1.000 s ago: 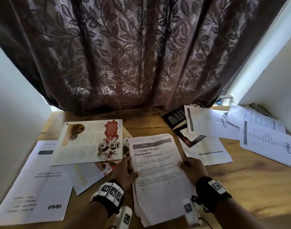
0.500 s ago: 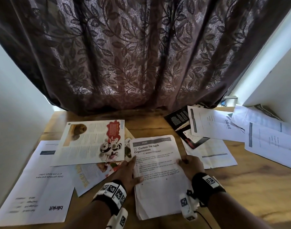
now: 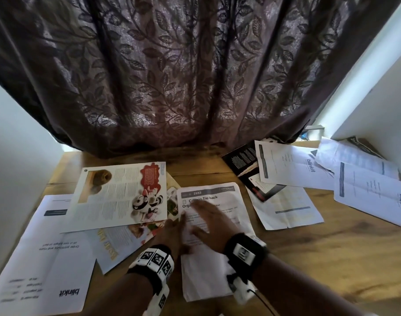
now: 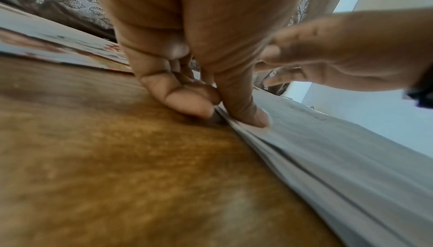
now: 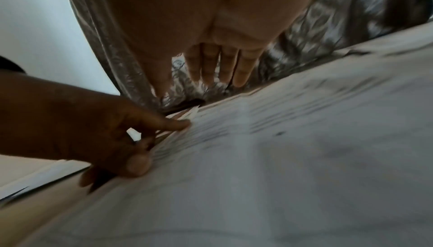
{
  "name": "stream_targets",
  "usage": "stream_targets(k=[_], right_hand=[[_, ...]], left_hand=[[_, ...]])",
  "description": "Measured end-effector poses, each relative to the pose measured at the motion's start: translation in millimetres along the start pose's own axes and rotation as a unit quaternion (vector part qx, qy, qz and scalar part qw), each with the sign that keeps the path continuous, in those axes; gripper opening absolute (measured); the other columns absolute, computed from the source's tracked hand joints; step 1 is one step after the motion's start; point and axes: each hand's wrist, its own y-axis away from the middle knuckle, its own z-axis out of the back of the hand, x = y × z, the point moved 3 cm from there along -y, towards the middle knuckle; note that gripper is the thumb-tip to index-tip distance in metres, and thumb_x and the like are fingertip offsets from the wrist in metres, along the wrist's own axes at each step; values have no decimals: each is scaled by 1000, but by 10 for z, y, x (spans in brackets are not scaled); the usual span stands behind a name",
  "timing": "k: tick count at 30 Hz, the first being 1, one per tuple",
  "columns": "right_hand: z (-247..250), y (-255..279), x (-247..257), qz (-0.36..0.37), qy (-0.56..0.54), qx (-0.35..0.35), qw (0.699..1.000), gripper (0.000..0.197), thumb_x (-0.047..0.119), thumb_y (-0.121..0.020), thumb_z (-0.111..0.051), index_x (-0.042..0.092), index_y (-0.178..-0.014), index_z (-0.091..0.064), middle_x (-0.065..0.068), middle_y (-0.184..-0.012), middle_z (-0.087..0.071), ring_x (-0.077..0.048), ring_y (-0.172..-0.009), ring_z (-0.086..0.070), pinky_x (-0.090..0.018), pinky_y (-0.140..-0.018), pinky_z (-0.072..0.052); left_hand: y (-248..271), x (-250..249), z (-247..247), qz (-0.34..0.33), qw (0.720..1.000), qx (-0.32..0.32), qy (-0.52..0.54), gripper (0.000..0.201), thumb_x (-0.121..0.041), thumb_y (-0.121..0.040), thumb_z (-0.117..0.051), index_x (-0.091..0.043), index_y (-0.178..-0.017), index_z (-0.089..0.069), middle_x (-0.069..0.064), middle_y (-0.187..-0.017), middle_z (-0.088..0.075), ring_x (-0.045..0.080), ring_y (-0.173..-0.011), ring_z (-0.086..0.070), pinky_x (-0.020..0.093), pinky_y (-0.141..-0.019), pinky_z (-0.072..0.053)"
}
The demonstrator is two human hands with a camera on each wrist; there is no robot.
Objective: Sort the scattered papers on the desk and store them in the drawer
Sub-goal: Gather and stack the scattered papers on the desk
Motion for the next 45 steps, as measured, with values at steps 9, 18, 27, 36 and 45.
stream_targets(k=[9,18,27,36,45], right_hand=[[-96,-173,-798,-103,104,116,982,108,87,-81,-29,25,-156,19,5,-162,27,-17,-149,24,-49,-124,6],[51,86,-693,-55,151,115,980,122,94,-73,-34,22,-153,24,-1,-160,30,-24,-148,26,-47,-121,9],[-181,826,-820,-122,118,149,974,115,99,-67,-33,45,-146,32,19,-155,38,-16,-145,34,-66,-115,11],[-122,890,-850,-146,90,157,972,117,98,-66,-37,47,-143,34,21,-151,44,-17,-143,39,-67,-113,11],[-145,894,-899,-139,95,152,974,116,99,-66,-36,48,-143,35,23,-150,45,-17,-143,39,-67,-113,9]], left_hand=[[40,55,-11,29,993,-21,109,95,-49,-86,-67,-22,-156,-8,10,-135,-40,24,-120,-49,32,-104,-40],[40,25,16,9,998,-10,65,104,-46,-85,-70,-29,-155,4,13,-145,-34,27,-128,-44,31,-105,-39],[27,37,-5,-6,999,12,35,109,-44,-84,-71,-26,-154,12,17,-151,-26,32,-140,-30,32,-114,-27],[168,-568,-28,-112,985,-47,-125,140,-62,-61,-79,-32,-149,26,11,-160,20,37,-148,6,52,-117,-20],[214,-225,-218,-140,971,65,-181,159,-92,-39,-59,-21,-141,40,0,-148,47,23,-142,34,43,-119,14]])
